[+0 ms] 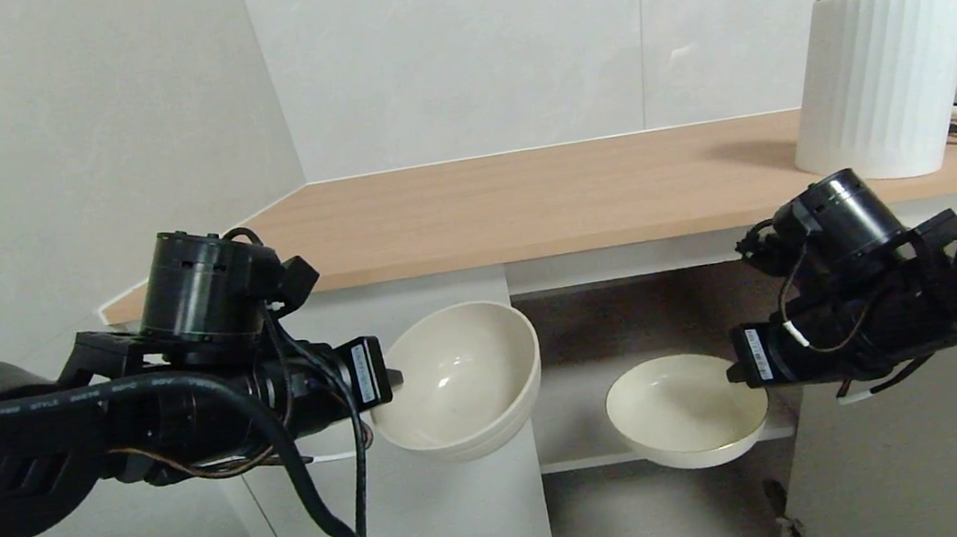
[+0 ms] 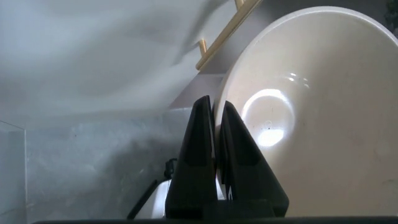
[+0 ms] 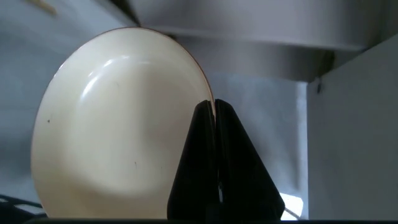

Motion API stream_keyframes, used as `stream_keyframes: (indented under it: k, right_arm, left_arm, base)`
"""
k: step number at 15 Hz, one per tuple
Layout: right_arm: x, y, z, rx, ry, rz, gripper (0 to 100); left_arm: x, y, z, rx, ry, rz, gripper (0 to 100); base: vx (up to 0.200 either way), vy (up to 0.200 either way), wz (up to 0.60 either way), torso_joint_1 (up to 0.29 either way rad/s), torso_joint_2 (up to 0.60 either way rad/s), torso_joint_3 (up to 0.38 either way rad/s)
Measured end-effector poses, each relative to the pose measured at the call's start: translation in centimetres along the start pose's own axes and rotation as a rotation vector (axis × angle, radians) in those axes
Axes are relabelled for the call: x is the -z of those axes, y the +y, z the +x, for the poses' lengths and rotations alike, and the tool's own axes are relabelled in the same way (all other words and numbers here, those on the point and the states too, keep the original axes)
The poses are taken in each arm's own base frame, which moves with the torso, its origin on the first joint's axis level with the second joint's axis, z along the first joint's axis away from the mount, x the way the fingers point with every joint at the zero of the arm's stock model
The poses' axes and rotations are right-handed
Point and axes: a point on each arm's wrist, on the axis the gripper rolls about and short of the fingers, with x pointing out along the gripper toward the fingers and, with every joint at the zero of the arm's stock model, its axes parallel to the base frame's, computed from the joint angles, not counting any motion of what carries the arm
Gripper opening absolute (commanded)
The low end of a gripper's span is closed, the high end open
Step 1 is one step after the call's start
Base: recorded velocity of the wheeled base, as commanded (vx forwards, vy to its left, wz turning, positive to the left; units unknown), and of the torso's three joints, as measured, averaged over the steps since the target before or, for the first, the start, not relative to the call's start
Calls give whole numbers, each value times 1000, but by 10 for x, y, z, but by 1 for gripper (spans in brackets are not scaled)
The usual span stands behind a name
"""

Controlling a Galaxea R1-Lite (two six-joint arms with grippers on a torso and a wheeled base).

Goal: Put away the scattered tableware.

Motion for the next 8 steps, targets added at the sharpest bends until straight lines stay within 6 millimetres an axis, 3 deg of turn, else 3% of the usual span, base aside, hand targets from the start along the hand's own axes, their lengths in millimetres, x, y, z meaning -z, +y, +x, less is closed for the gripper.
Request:
stream_keyframes:
  k: [4, 8]
  right_arm:
    - [5, 2, 59, 38, 29, -6, 0]
    - [15, -13, 130, 121, 24, 15, 0]
  left_arm:
    - [2, -1, 1, 3, 10, 4, 0]
    - [10, -7, 6, 11, 39, 23, 0]
  base:
    - [0, 0, 0, 0, 0, 0]
    - [0, 0, 0, 0, 0, 0]
